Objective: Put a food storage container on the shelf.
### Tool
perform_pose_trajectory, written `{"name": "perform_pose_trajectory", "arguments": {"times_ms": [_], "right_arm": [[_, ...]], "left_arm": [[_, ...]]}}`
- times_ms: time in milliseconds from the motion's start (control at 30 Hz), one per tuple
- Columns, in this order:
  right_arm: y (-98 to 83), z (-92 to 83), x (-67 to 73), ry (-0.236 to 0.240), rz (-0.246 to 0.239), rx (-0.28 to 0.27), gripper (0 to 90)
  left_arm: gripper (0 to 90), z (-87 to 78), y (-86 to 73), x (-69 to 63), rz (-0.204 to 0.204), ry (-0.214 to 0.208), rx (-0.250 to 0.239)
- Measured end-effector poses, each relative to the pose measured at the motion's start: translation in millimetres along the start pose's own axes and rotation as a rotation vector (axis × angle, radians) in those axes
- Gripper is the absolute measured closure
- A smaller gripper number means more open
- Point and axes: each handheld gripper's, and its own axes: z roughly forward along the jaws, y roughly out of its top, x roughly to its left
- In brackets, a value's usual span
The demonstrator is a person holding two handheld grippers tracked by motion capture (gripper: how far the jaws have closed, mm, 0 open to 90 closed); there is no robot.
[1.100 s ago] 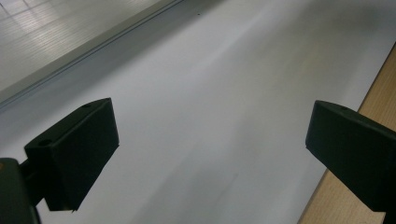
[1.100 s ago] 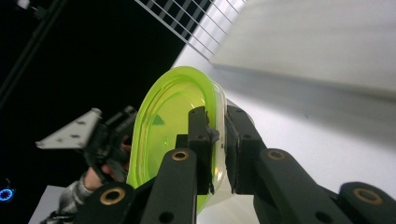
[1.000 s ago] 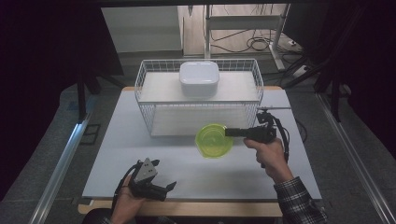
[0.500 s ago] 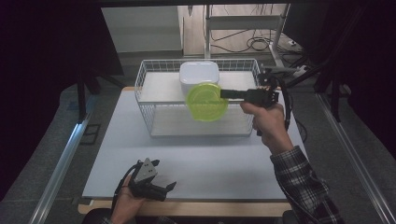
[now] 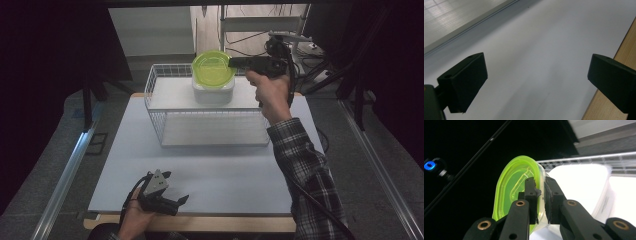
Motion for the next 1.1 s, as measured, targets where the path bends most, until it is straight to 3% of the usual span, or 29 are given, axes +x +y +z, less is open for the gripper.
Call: {"name": "perform_pose_trajectory", "arguments": {"times_ms": [200, 300, 367, 467, 667, 833, 967, 1100], "right_arm": [[10.3, 22.3, -11.9, -0.058, 0.043, -0.003, 81.7], [11.8, 25.9, -14.9, -0.065, 0.065, -0.007, 81.2], [12.3, 26.8, -14.4, -0.075, 0.062, -0.006, 80.6], [14.1, 30.7, -8.8, -0.155, 0.016, -0.006, 75.7], [14.9, 36.0, -9.4, -0.211, 0.000, -0.016, 72.7], [14.1, 36.8, -11.0, -0.203, -0.008, -0.019, 67.2], [13.6, 30.6, -8.8, -0.176, -0.063, -0.025, 49.3], [7.3, 22.1, -9.3, -0.161, -0.113, -0.027, 38.9]], "left_arm": [[2.1, -0.3, -0.1, 0.3, 0.003, -0.003, 0.000], [2.1, -0.3, -0.3, 0.6, 0.002, -0.004, 0.001], [2.2, -0.3, -0.3, 0.5, 0.003, -0.004, 0.001], [2.2, 0.2, -0.1, -0.1, 0.007, -0.006, 0.003], [2.1, 0.4, -0.3, -0.1, 0.008, -0.007, 0.005], [2.2, 0.4, -0.3, -0.1, 0.008, -0.007, 0.005], [2.2, 0.3, -0.4, -0.2, 0.008, -0.007, 0.007], [2.1, 0.3, -0.4, -0.1, 0.007, -0.006, 0.007]]}}
